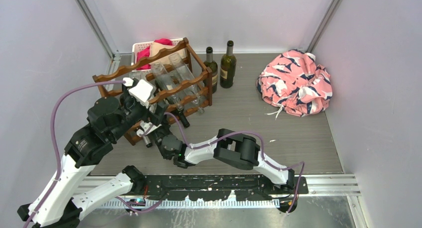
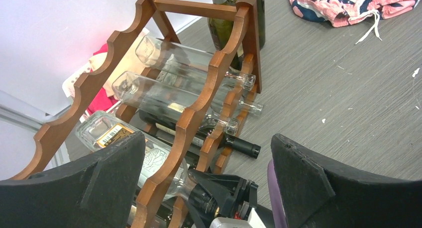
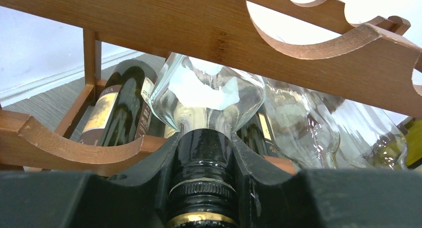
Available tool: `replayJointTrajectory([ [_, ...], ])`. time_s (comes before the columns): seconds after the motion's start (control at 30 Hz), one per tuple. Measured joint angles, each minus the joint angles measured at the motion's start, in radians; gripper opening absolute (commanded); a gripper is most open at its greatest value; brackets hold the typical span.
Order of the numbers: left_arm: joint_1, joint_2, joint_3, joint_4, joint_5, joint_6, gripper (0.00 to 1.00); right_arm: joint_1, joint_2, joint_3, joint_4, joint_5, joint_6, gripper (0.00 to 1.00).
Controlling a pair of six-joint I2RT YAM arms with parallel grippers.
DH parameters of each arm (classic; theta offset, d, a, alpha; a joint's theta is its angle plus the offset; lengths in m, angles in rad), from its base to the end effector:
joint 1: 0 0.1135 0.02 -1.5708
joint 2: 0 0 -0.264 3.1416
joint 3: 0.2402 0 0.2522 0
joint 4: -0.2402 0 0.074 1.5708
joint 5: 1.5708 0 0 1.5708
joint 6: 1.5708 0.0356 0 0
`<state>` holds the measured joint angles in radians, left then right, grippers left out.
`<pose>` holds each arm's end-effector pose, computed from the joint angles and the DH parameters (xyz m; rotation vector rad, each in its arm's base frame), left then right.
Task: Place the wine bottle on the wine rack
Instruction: Place the wine bottle in the wine rack.
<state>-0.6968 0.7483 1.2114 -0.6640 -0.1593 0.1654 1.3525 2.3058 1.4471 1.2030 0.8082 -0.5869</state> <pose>0.1001 -0.0764 0.4345 0.6354 1.6579 -0.2436 0.1324 0.4780 0.1964 -0.5497 1.2188 0.1532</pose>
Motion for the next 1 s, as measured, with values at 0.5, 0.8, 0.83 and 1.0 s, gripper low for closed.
replayJointTrajectory([
  [0.5,0.000,-0.002,0.000,-0.002,0.007,-0.001,0.96,-0.007,0.000,0.029,-0.049,0.031,0.053,0.18],
  [0.8,0.000,-0.012,0.010,-0.010,0.019,-0.003,0.95,-0.033,0.000,0.028,-0.072,0.026,0.150,0.33],
  [0.83,0.000,-0.014,0.010,-0.010,0.021,-0.004,0.95,-0.033,0.000,0.028,-0.073,0.026,0.153,0.34],
  [1.0,0.000,-0.020,0.011,-0.011,0.024,-0.008,0.95,-0.033,0.000,0.028,-0.074,0.027,0.169,0.41],
])
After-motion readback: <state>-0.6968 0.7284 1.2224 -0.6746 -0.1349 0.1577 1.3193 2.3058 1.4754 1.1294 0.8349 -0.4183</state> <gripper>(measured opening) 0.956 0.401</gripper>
